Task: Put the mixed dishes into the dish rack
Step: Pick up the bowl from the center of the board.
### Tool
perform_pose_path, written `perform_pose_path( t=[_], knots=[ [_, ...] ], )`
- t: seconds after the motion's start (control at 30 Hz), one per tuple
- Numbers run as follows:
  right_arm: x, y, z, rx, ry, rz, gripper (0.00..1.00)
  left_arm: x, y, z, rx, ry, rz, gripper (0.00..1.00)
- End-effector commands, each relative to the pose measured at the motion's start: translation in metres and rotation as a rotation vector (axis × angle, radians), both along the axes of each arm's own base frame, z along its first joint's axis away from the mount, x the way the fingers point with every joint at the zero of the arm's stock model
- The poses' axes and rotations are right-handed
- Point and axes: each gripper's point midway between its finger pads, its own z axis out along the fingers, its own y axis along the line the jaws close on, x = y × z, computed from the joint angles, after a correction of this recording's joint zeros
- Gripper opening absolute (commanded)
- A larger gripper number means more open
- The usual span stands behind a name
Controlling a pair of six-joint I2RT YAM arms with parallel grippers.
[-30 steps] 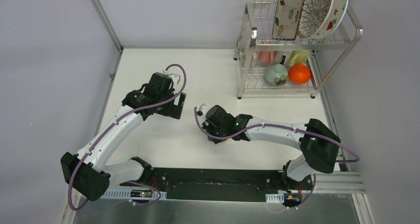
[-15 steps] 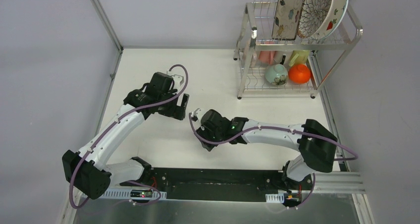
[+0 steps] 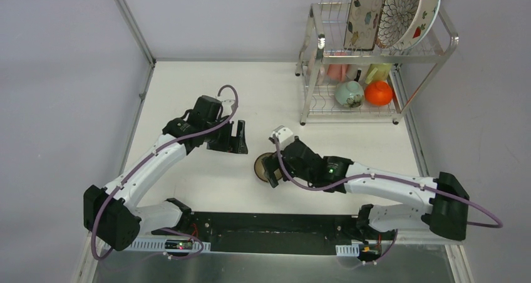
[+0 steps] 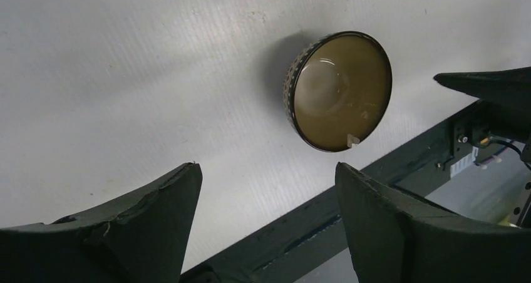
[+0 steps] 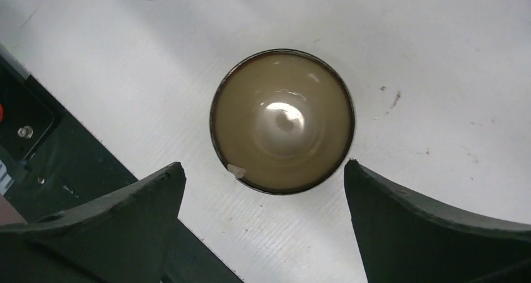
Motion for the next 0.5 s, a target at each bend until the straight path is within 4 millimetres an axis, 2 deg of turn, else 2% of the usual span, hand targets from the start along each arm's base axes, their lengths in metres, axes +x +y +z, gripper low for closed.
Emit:
perform_pose_path(
  t=[0.0,0.17,0.47],
  knots=[
    [0.019,-0.017,0.029,0.145,-0.096,-0.173,1.0,0.004,-0.024,-0.003,-0.141,0.053,0.009,0.79],
    [0.025,-0.04,0.023,0.162,-0.108,-0.284,1.0,0.007,-0.04,-0.024,-0.192,0.135,0.004,0.69],
    [0.026,-0.056,0.006,0.123,-0.053,-0.354,1.0,0.009,-0.058,-0.066,-0.153,0.241,0.002,0.63]
  ],
)
